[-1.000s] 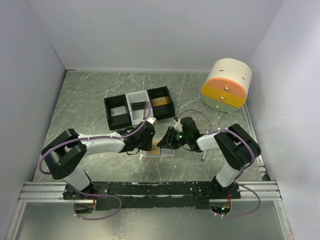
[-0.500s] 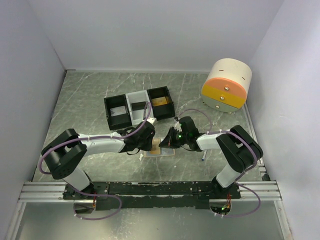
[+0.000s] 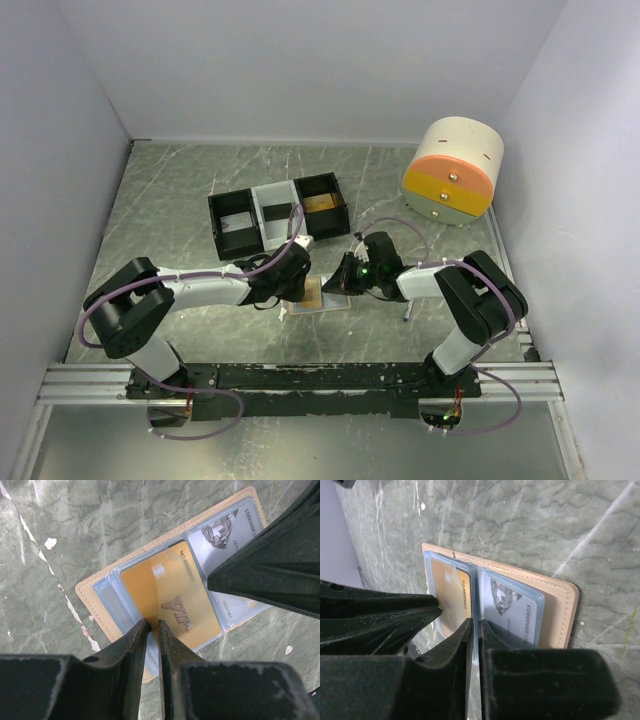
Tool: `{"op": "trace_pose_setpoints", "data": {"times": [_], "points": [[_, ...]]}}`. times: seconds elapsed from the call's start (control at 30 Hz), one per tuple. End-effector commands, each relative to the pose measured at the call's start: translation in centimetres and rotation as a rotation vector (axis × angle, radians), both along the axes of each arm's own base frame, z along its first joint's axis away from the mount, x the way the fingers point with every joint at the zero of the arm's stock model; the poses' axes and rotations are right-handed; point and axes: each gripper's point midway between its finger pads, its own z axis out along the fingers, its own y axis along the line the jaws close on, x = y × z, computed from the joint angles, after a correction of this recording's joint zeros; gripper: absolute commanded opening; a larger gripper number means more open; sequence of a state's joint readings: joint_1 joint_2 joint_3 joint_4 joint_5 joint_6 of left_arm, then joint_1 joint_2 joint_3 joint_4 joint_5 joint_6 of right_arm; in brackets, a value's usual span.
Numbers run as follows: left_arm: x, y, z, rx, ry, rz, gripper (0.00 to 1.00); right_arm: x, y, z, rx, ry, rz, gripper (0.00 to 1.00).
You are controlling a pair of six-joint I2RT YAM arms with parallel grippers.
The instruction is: Take the credit cards out of the card holder
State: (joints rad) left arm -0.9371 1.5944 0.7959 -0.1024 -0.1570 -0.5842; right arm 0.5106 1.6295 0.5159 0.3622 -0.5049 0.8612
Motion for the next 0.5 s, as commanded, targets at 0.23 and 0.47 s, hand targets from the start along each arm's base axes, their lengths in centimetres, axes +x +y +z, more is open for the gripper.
{"op": "trace_pose_setpoints", "data": {"times": [0.23,0.47], "points": [[-1.8,1.5,-2.3,0.088,0.077,-0.019,0.27,-1.7,0.7,-1.3,0.012,0.014,0.061,0.27],[-2.4,0.8,-2.7,0.038,0.109,-0.022,0.26,-1.7,1.3,-0.8,0.055,0.017,0.068,0.08]]}}
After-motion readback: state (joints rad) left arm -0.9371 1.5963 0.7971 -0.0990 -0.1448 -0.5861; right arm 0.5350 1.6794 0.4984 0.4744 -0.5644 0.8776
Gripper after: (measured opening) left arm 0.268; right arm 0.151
